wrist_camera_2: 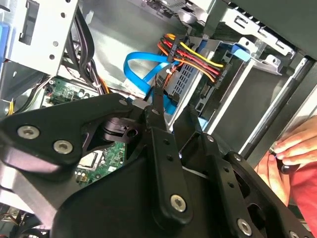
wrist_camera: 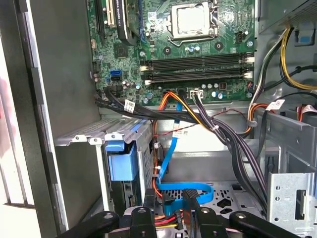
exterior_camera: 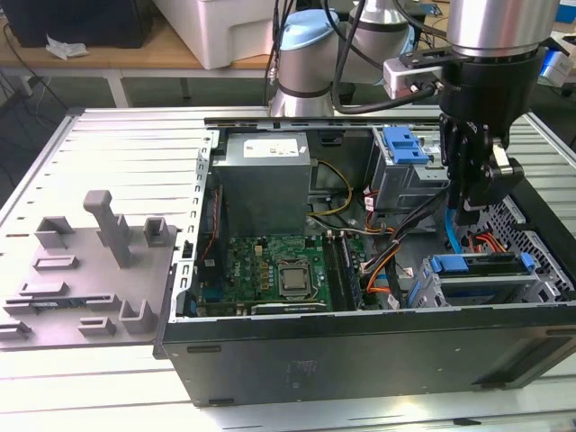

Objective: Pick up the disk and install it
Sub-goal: 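Insert the second disk wire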

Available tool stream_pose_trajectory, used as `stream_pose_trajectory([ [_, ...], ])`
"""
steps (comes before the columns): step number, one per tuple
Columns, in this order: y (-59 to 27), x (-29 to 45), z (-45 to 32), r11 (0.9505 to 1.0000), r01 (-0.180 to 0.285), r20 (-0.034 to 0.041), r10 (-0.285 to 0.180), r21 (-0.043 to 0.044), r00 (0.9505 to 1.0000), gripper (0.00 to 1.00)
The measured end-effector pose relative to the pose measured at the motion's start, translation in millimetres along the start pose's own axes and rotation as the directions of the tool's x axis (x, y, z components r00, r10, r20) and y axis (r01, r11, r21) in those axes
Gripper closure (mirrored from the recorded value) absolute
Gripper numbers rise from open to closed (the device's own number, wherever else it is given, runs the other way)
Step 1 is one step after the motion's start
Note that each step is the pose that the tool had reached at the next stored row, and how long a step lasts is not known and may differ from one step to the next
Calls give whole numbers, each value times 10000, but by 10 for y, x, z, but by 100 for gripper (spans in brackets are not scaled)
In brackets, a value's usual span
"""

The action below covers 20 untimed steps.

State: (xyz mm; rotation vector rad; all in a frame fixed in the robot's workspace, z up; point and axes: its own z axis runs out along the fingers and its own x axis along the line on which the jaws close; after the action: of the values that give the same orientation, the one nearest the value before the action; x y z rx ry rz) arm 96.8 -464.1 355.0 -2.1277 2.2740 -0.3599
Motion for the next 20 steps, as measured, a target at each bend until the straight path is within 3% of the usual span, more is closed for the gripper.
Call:
stream_pose_trajectory([
  [4, 20, -2, 13, 10000, 5, -27, -5, 4, 10000, 64],
  [13, 33, -34, 24, 9999, 110, -214, -109, 30, 9997, 64],
  [20, 43, -111, 14, 9998, 211, -296, -209, 71, 9993, 65],
])
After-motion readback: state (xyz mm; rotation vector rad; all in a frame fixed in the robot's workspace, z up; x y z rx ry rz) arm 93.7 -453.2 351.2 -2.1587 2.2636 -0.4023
